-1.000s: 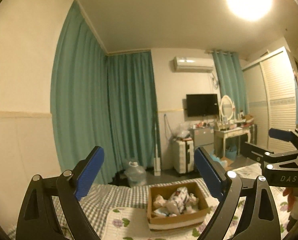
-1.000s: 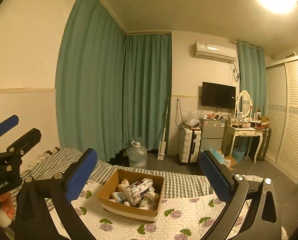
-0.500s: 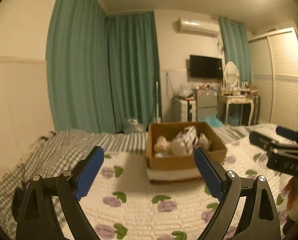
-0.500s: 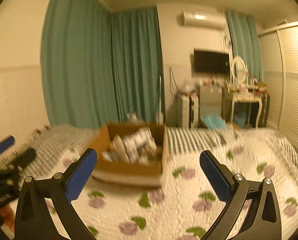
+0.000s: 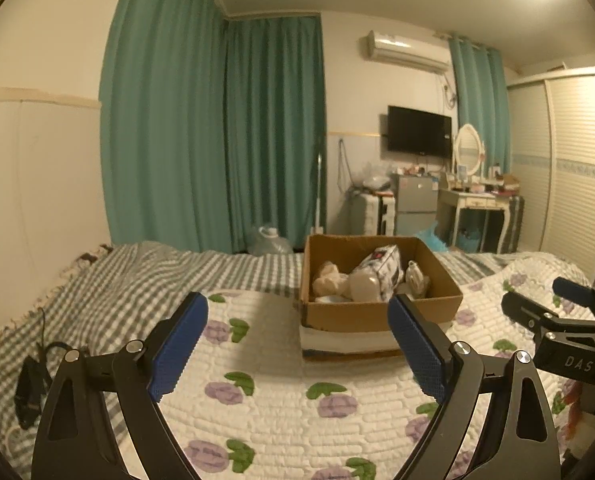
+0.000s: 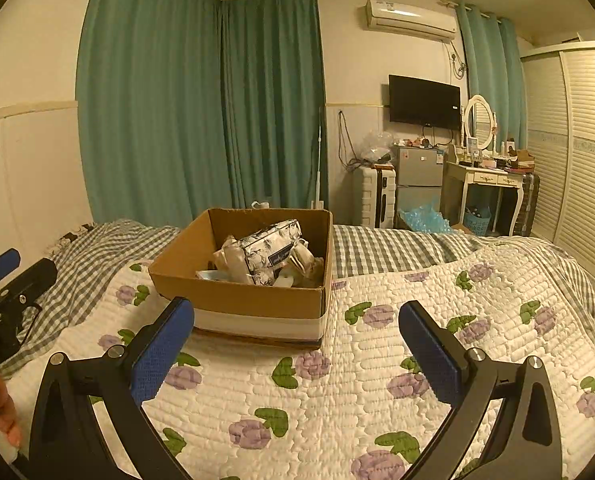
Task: Organize soft objects
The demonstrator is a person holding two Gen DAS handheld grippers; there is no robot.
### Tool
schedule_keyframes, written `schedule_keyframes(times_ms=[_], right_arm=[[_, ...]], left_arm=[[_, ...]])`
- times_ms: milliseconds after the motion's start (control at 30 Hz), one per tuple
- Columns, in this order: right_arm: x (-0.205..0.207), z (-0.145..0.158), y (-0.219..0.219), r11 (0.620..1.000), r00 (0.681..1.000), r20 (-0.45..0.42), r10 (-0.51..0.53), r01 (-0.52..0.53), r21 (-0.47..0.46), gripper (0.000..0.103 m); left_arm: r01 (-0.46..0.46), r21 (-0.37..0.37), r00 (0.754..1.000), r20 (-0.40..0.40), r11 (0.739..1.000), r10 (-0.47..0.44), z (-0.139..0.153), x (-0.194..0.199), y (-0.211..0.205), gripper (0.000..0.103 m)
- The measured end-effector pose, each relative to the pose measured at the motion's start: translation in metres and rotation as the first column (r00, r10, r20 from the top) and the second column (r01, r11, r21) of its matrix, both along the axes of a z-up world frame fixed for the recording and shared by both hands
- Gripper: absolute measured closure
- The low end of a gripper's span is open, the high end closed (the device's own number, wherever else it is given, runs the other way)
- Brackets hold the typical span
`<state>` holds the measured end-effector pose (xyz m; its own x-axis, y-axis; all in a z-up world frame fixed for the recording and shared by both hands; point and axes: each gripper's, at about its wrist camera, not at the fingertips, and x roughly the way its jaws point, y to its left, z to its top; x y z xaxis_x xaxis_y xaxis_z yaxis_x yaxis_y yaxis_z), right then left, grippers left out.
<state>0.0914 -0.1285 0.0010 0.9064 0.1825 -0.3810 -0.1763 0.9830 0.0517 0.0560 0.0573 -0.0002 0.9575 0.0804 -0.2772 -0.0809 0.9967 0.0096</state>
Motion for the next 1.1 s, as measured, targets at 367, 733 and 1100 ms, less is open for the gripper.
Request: schedule_keyframes(times_ms=[367,733,1100], right_arm=[[-0.006,0.003,0.002,1.000,1.000,0.019,0.000,0.000,-0.004,0.000],[-0.007,0.003,0.003,1.000,1.000,0.025,0.000,0.000,-0.009,0.000],[-0.009,0.004,0.002,1.000,1.000,0.027,0.002,-0.002,-0.010,0.000]], left_arm=[[0.017,-0.013,0.999,-0.035,1.000,-0.018,-0.008,0.006,0.003,0.010],[0.023,-0.014,0.999,-0.038,1.000,-0.024,-0.011,0.005,0.004,0.010],[0.027,-0.012,0.999,-0.043,1.000,-0.028,-0.013,0.004,0.004,0.010]])
